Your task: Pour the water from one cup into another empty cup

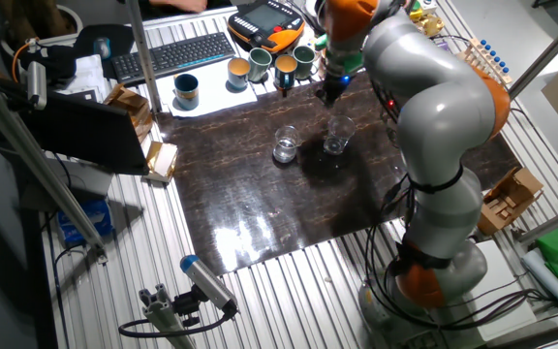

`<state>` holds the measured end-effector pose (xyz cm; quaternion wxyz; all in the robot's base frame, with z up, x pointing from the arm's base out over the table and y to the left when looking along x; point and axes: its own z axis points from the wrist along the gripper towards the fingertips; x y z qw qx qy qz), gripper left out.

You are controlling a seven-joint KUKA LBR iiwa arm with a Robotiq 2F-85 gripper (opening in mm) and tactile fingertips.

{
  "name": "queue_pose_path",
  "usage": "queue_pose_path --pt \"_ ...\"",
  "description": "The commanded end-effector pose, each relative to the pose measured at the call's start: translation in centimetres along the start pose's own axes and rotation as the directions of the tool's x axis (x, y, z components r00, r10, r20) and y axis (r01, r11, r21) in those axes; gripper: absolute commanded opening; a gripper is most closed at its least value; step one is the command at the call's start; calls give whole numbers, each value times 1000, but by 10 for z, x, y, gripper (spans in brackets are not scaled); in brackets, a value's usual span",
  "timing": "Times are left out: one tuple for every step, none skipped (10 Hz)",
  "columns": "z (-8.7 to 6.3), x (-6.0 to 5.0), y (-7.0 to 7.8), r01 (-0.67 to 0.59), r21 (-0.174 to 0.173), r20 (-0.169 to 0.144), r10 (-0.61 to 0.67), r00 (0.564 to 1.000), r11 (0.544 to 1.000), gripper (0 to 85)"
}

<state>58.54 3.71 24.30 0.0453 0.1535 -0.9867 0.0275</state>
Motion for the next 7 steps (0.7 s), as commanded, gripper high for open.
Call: queue_pose_path --pt "1 1 11 -14 8 -7 14 1000 1000 7" --pt "3 0 17 -27 0 -4 27 1000 1000 7" --pt "5 -1 20 -27 -2 2 27 1000 1000 7" --pt "4 -1 21 -29 -9 6 29 1000 1000 7" --pt "4 -1 21 -33 -15 6 34 999 999 7" --pt "3 -1 21 -34 -12 7 34 999 999 7" --pt "3 -1 21 -34 -9 4 34 999 999 7"
